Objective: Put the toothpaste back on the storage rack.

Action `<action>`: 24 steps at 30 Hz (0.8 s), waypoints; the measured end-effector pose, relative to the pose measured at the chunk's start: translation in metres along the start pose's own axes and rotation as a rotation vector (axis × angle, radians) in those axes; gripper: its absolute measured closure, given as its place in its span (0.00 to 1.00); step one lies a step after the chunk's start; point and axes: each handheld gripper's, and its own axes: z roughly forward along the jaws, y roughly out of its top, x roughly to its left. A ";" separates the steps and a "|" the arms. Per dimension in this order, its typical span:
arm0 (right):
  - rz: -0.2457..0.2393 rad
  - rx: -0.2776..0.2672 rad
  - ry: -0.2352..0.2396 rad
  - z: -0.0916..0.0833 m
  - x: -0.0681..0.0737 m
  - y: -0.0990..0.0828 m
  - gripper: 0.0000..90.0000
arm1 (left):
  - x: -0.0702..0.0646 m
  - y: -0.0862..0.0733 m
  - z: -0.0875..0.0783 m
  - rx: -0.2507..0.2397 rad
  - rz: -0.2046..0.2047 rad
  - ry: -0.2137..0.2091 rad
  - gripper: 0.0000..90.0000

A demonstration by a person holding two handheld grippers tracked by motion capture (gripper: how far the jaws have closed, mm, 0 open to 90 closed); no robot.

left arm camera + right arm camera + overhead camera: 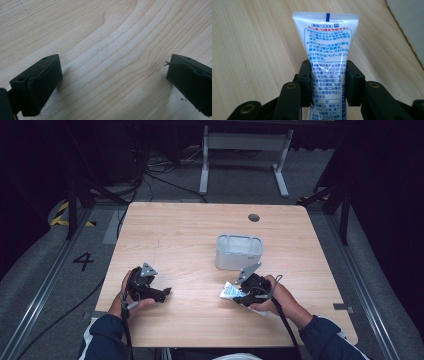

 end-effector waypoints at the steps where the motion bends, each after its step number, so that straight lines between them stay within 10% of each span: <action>1: 0.002 -0.010 0.003 -0.003 0.000 0.000 0.72 | 0.000 0.000 0.000 0.000 0.000 0.000 0.01; 24: 0.021 -0.213 0.000 -0.046 -0.007 -0.013 0.73 | 0.000 0.000 0.000 0.000 -0.003 0.000 0.01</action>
